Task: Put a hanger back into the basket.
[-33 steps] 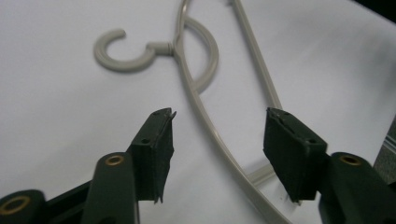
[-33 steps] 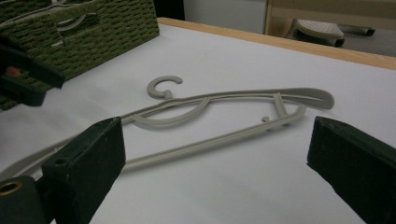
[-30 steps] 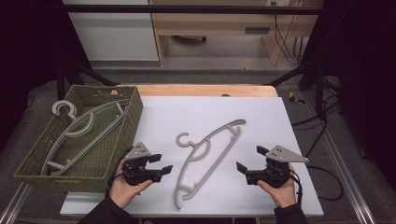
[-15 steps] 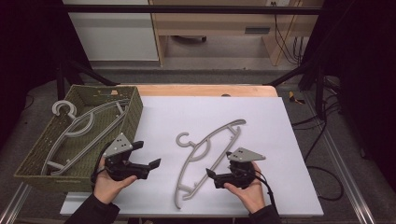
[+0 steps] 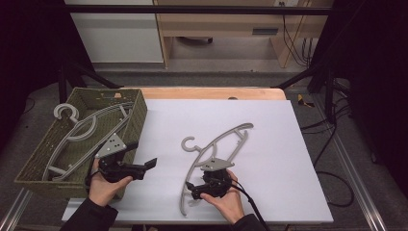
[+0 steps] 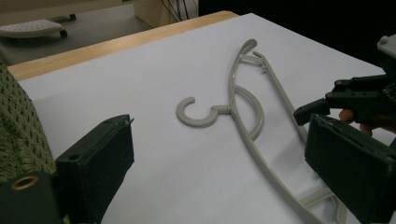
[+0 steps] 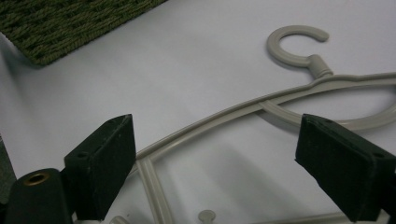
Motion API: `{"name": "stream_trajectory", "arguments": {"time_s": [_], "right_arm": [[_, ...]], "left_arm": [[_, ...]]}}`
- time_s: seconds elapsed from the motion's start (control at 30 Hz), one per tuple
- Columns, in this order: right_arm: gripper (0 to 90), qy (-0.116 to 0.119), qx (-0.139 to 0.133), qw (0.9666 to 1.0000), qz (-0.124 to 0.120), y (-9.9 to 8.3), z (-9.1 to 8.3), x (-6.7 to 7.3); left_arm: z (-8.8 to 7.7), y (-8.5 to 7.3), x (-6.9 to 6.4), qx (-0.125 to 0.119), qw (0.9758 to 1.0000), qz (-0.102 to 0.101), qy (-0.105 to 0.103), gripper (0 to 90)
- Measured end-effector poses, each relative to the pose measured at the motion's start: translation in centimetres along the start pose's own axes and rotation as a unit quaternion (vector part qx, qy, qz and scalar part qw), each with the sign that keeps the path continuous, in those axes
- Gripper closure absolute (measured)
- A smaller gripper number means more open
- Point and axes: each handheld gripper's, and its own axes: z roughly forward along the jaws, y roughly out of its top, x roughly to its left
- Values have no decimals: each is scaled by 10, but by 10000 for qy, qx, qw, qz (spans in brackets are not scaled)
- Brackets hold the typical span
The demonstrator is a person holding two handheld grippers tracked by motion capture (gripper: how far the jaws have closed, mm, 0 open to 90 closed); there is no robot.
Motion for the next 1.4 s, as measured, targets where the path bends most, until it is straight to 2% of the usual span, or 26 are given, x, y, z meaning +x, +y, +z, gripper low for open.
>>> {"name": "stream_trajectory", "arguments": {"time_s": [0.13, 0.4, 0.57, 0.6, 0.9, 0.97, 1.03, 1.27, 1.37, 1.4], "right_arm": [[157, 82, 135, 9998, 130, -1, 11, 5], [186, 4, 447, 9986, 267, -4, 41, 19], [281, -142, 579, 9981, 160, -5, 46, 23], [288, -112, 590, 9980, 215, -6, 47, 23], [433, -60, 808, 9962, 322, -4, 39, 19], [459, -39, 856, 9954, 417, -5, 35, 16], [491, 16, 886, 9944, 569, -7, 31, 13], [595, 39, 1008, 9926, 682, -16, 10, -1], [629, 8, 1127, 9901, 834, -19, 0, -7], [641, 23, 1085, 9905, 841, -21, -3, -10]], "left_arm": [[-1, 0, 1, -4, 10000, -13, 28, 83], [0, -1, 1, 34, 10000, 5, 48, 84], [0, -1, 1, 36, 10000, -3, 57, 86], [1, -1, 1, 48, 10000, -3, 55, 86], [1, -2, 1, 76, 9999, 2, 69, 88], [2, -2, 1, 85, 9999, -17, 73, 89], [2, -3, 1, 107, 9999, -11, 80, 89], [4, -3, -1, 132, 9999, 56, 70, 90], [4, -4, -2, 145, 9999, 43, 67, 90], [4, -4, -2, 148, 9999, 40, 67, 89]]}}
